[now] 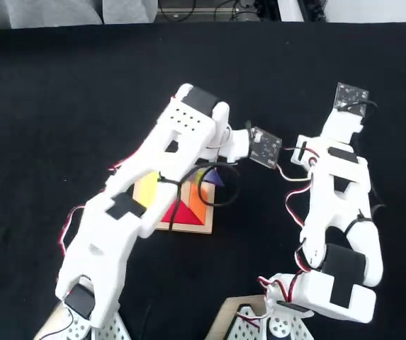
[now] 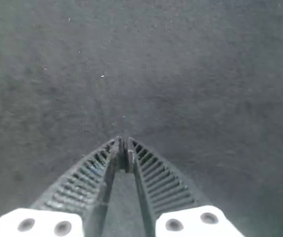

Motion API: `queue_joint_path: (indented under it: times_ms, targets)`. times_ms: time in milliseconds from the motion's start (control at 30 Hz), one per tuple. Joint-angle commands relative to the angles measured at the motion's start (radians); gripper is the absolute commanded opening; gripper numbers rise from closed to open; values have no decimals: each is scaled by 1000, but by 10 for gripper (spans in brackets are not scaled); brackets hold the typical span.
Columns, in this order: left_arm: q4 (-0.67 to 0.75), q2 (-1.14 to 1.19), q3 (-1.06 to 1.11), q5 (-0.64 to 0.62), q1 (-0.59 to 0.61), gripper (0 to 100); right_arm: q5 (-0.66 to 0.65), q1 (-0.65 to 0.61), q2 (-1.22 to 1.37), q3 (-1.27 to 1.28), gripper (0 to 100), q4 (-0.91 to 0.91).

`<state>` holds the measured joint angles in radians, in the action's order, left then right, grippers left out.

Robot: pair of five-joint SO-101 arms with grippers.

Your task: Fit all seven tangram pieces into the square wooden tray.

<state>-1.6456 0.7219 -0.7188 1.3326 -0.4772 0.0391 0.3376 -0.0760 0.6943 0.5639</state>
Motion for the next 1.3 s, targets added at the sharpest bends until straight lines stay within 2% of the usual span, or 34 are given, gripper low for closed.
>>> queue_joint_path:
  times_ms: [0,67,333,433,467,567,667,800,900,1033,1133,1267]
  targets:
    - [-14,20,-97,-48,2,270,11,11,-50,-53,11,-18]
    - [-14,32,-122,-118,2,287,11,8,-50,-53,11,-18]
    - [-15,43,-157,-130,19,287,8,8,-50,-53,11,-18]
    - [-123,35,-216,-135,51,278,6,6,-50,-53,11,-18]
    - [-118,25,-217,-158,62,271,6,6,-51,-53,11,-18]
    - [-118,-43,-127,-301,76,266,6,-6,-53,-53,11,-18]
    - [-101,-109,27,-453,21,241,5,-14,-51,-51,11,-18]
    - [-83,-206,99,-698,-41,14,5,-14,-59,-33,11,-23]
    - [-110,-238,131,-806,-53,84,5,-14,-59,-31,11,-23]
    - [-9,-203,243,-825,-53,24,5,-15,-59,-31,11,-23]
    - [58,-153,315,-825,-48,30,5,-15,-59,-31,11,-23]
    - [78,-124,325,-827,-48,29,5,-15,-59,-31,11,-23]
